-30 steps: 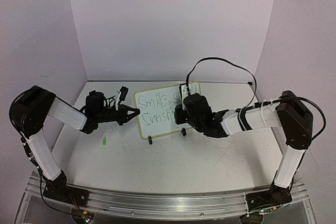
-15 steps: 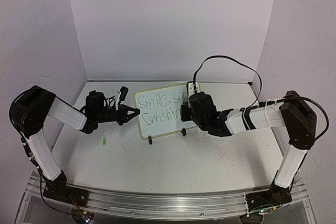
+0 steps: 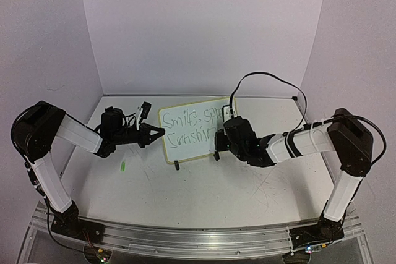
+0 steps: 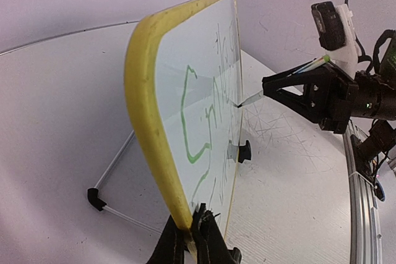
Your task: Write a sentence on the whiteboard
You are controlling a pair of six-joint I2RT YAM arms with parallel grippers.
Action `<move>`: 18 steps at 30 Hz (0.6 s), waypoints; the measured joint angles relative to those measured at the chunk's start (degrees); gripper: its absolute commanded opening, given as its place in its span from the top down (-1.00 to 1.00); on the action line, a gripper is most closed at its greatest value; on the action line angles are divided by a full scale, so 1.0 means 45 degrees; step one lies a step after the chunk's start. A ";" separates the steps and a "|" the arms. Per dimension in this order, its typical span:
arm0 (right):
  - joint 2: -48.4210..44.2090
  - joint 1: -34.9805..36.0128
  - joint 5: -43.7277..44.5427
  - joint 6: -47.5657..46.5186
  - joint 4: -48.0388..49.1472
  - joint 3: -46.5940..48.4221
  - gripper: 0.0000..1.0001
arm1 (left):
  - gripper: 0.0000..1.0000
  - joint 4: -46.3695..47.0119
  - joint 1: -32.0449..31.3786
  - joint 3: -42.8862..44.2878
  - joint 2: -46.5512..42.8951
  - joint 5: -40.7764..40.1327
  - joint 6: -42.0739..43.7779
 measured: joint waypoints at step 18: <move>-0.1535 -0.0204 -0.0647 -0.0131 0.0203 -0.0376 1.00 | 1.00 0.0005 -0.0005 0.0000 0.0000 0.0010 0.0085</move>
